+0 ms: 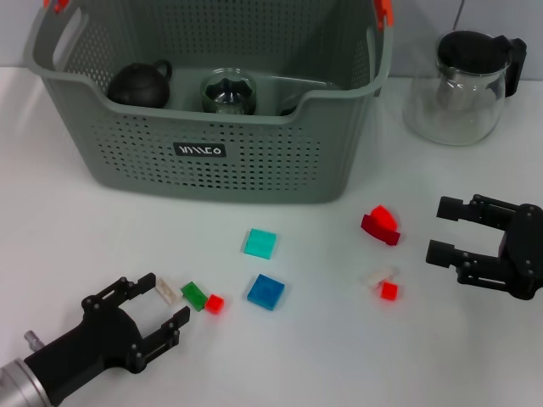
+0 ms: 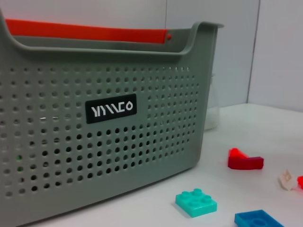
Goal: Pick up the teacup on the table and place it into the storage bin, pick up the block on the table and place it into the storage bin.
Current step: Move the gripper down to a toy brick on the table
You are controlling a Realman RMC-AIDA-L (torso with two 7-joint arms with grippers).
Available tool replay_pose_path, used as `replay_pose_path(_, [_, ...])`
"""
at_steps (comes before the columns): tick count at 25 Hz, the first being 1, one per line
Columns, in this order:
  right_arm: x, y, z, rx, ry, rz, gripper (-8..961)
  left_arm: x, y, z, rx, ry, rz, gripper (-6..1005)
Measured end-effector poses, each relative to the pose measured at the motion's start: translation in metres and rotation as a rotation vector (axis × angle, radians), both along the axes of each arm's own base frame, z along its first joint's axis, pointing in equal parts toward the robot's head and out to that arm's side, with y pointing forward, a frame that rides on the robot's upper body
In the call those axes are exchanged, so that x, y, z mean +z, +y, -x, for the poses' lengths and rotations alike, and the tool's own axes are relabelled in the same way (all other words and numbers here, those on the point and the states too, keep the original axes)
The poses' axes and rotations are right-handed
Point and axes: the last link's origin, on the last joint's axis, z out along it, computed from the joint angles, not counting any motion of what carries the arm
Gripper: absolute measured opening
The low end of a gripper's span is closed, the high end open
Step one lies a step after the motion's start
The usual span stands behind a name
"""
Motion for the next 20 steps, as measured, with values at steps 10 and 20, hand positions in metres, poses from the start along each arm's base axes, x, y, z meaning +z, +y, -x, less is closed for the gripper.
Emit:
replay_pose_path(10, [-0.001,0.002,0.003,0.008,0.002,0.001,791,-0.001,0.007,0.003,0.006,0.041,-0.023,702])
replay_pose_path(20, [0.0,0.0,0.001,0.004,0.002,0.002,791,-0.006,0.017,0.0,0.008,0.06,-0.01,670])
